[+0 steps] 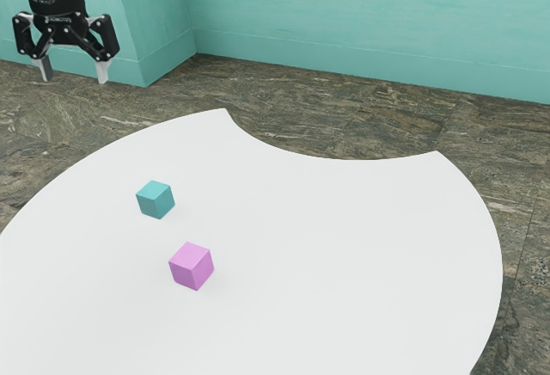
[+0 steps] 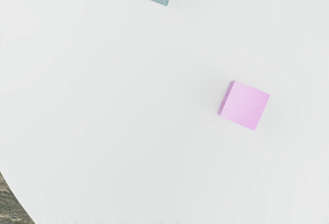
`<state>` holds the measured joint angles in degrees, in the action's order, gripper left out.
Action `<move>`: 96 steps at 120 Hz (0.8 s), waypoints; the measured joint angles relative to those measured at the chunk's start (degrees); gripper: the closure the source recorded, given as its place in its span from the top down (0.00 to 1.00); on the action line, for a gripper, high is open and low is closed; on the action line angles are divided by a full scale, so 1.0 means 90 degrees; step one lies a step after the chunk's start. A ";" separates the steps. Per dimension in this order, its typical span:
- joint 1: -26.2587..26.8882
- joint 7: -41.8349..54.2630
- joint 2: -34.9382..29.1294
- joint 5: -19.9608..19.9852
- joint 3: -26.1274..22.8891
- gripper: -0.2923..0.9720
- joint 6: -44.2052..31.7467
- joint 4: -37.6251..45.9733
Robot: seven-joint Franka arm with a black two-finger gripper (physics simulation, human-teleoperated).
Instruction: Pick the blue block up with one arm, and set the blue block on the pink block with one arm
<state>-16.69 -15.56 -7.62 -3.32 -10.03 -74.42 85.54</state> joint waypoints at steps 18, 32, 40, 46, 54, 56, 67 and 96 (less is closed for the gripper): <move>0.0007 -0.0197 0.0033 0.0034 0.0055 0.77 0.0040 -0.0147; -0.0039 -0.0388 -0.0096 0.0099 -0.0018 0.77 0.0297 -0.1866; -0.0005 -0.0482 -0.0204 0.0126 -0.0238 0.77 0.0423 -0.2151; 0.0011 -0.0545 -0.0229 0.0138 -0.0302 0.77 0.0494 -0.2221; 0.0003 -0.0622 -0.0240 0.0142 -0.0300 0.77 0.0565 -0.2253; 0.0000 -0.0640 -0.0242 0.0143 -0.0294 0.77 0.0580 -0.2257; -0.0010 -0.0728 -0.0241 0.0146 -0.0281 0.77 0.0641 -0.2264; -0.0005 -0.0905 -0.0190 0.0142 -0.0239 0.77 0.0712 -0.2213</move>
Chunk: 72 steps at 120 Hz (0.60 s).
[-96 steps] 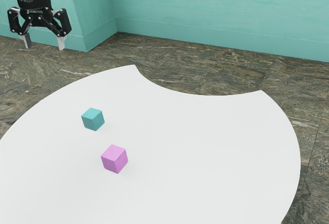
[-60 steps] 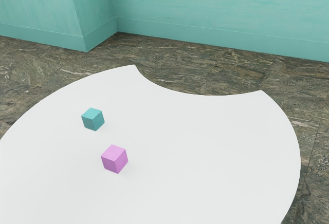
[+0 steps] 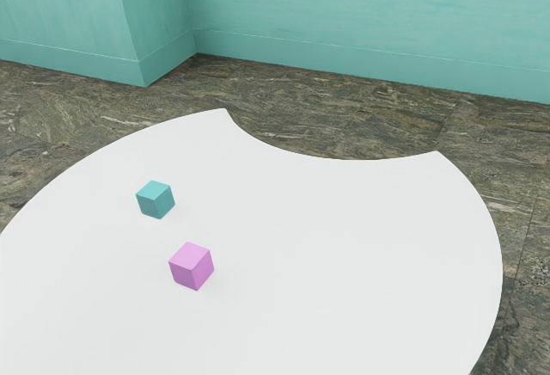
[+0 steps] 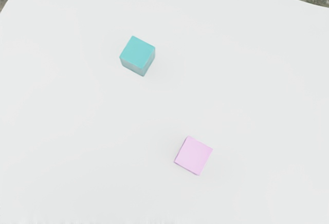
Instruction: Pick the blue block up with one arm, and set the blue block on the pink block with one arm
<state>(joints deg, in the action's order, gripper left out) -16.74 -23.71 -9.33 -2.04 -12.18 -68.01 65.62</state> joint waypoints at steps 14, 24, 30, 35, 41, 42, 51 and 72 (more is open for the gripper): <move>-0.0006 -0.0066 0.0095 0.0002 0.0035 0.77 0.0085 0.0417; -0.0009 -0.0109 -0.0249 0.0073 -0.0023 0.77 -0.0285 0.1857; 0.0004 -0.0133 -0.0573 0.0128 -0.0073 0.77 -0.0627 0.2841; 0.0008 -0.0151 -0.0773 0.0189 -0.0093 0.77 -0.0838 0.3507; 0.0009 -0.0174 -0.0893 0.0349 -0.0065 0.77 -0.1059 0.4201; 0.0009 -0.0176 -0.0898 0.0375 -0.0059 0.77 -0.1119 0.4336; 0.0006 -0.0177 -0.0799 0.0510 -0.0033 0.77 -0.1683 0.5137; 0.0006 0.0086 0.0055 0.0107 -0.0078 0.77 -0.3038 0.5632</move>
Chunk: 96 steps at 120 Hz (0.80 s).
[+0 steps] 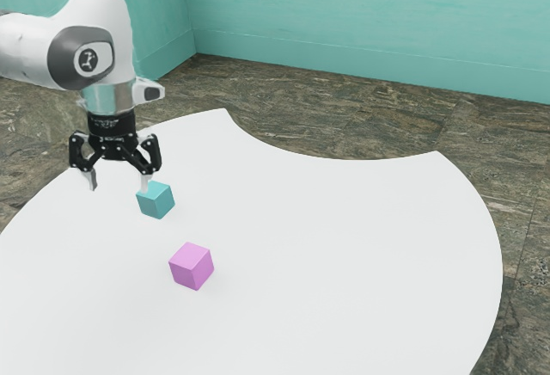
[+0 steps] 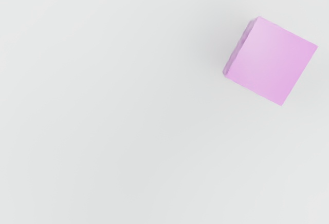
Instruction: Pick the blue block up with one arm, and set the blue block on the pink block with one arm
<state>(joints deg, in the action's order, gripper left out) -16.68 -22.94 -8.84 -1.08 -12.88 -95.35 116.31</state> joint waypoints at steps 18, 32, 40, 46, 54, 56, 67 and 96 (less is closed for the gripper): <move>0.0025 0.0927 0.0767 -0.0310 0.0102 0.77 -0.1394 0.0079; 0.0229 0.1854 0.1216 -0.0464 0.0457 0.77 -0.2229 0.0017; 0.0272 0.2372 0.1524 -0.0504 0.0700 0.77 -0.2602 -0.0074; 0.0102 0.2757 0.1698 -0.0522 0.0837 0.77 -0.2901 -0.0101; -0.0111 0.3239 0.1906 -0.0524 0.0962 0.77 -0.3241 -0.0184; -0.0131 0.3352 0.1976 -0.0521 0.0990 0.77 -0.3310 -0.0227; -0.0139 0.3922 0.2582 -0.0509 0.1046 0.77 -0.3602 -0.0728; -0.0126 0.4874 0.3419 0.0041 0.1078 0.77 -0.3737 -0.1601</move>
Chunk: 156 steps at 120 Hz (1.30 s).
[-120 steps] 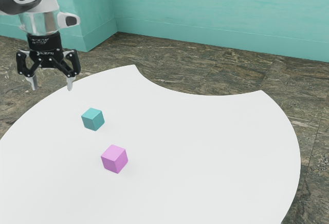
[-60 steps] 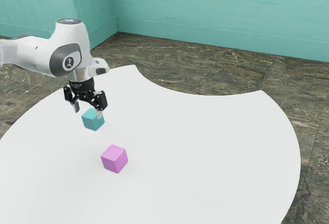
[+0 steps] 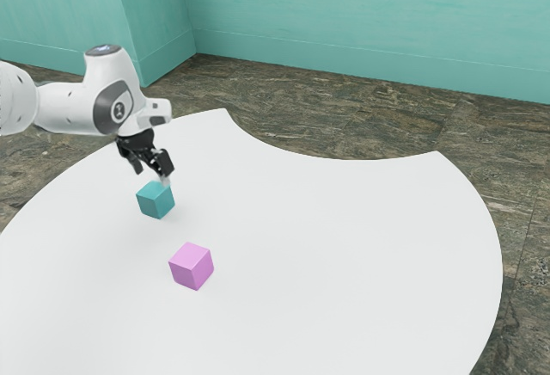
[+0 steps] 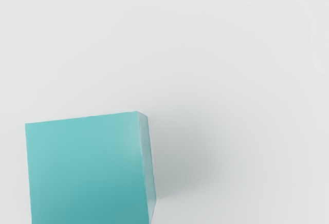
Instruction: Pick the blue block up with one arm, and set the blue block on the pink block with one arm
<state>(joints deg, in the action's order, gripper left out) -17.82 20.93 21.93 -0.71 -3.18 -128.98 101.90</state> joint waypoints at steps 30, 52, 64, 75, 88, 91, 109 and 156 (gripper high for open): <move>0.0007 -0.0024 0.0447 -0.0147 0.0108 0.77 0.0835 -0.0560; 0.0007 -0.0098 0.0732 -0.0206 0.0101 0.77 0.1183 -0.0940; 0.0004 -0.0130 0.0821 -0.0214 0.0100 0.77 0.1290 -0.1072; 0.0000 -0.0153 0.0936 -0.0212 0.0099 0.77 0.1374 -0.1263; -0.0002 -0.0166 0.1124 -0.0219 0.0099 0.77 0.1468 -0.1567; -0.0002 -0.0159 0.1172 -0.0221 0.0099 0.77 0.1481 -0.1609; -0.0031 0.0008 0.1323 -0.0229 0.0102 0.77 0.1527 -0.1780; -0.0092 0.0767 0.1521 0.0000 0.0090 0.77 0.1530 -0.1881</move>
<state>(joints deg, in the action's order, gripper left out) -18.65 27.84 35.62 -0.72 -2.37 -115.21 84.97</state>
